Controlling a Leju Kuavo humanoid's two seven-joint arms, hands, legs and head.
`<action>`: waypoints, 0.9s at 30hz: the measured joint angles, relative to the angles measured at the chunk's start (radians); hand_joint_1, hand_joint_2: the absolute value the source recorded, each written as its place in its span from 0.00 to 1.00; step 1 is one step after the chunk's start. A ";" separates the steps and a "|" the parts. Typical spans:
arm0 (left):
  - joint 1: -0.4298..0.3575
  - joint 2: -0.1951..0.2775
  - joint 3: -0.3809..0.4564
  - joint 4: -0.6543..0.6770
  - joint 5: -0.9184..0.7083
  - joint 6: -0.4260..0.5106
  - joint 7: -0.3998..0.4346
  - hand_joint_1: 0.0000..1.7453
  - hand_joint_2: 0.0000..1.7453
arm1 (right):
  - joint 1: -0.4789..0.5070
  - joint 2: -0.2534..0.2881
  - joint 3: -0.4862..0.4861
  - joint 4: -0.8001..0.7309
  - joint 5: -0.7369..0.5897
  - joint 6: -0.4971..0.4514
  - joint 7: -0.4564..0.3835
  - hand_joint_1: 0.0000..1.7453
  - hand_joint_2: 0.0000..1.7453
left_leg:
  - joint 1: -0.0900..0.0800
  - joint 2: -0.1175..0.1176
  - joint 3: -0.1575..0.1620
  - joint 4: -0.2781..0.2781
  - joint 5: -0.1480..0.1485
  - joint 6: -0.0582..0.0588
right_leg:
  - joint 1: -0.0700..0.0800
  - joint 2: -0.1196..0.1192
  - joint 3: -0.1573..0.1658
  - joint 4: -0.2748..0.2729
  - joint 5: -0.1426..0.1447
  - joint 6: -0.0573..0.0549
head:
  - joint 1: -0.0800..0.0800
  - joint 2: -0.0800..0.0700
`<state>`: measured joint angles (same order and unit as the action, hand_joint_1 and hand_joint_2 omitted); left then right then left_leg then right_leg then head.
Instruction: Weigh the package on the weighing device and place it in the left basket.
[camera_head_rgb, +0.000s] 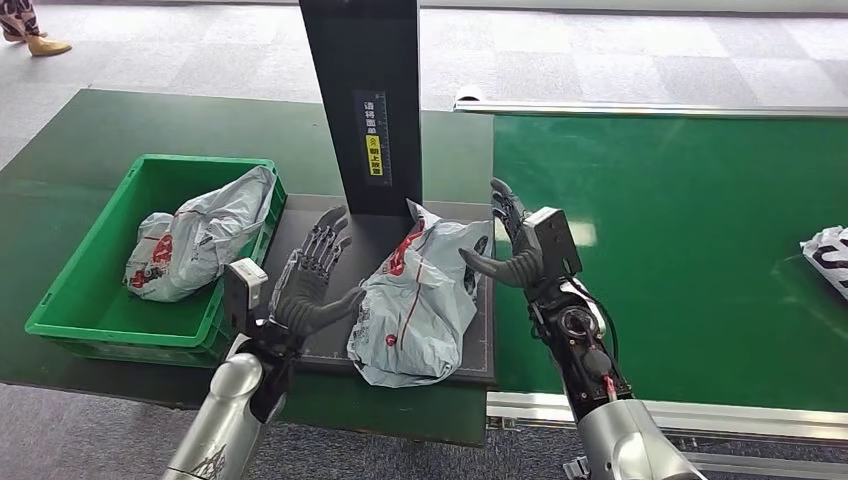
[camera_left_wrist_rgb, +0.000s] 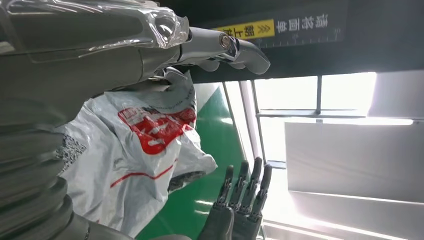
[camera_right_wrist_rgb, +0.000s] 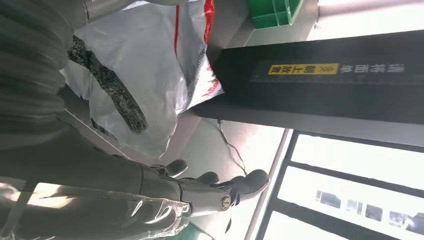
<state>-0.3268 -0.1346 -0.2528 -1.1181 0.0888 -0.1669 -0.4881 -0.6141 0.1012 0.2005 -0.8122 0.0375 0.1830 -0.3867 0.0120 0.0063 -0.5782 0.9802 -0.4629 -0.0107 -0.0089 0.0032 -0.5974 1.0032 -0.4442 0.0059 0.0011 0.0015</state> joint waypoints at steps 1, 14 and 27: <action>-0.005 -0.005 -0.009 0.002 -0.011 0.011 -0.002 0.00 1.00 | 0.006 0.000 0.001 -0.016 -0.002 -0.005 -0.001 0.00 1.00 | 0.000 0.000 0.000 0.000 0.000 0.000 | 0.000 0.000 0.000 0.000 0.000 0.000 | 0.000 0.000; -0.184 -0.071 -0.176 0.272 -0.516 0.413 0.199 0.00 1.00 | 0.034 0.004 0.008 -0.091 0.003 -0.013 -0.022 0.00 1.00 | 0.000 -0.001 0.000 0.000 0.000 0.000 | 0.000 -0.002 0.000 0.000 0.000 0.000 | 0.000 0.000; -0.268 -0.101 -0.202 0.513 -0.756 0.385 0.354 0.01 1.00 | 0.052 0.020 0.007 -0.133 0.010 -0.014 -0.029 0.00 1.00 | 0.000 -0.001 0.000 0.000 0.000 0.000 | 0.000 -0.002 0.000 0.000 0.000 0.000 | 0.000 0.000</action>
<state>-0.5952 -0.2354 -0.4551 -0.6053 -0.6671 0.2183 -0.1341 -0.5625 0.1208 0.2075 -0.9447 0.0472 0.1692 -0.4152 0.0120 0.0051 -0.5787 0.9802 -0.4627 -0.0106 -0.0088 0.0013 -0.5971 1.0031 -0.4441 0.0059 0.0010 0.0015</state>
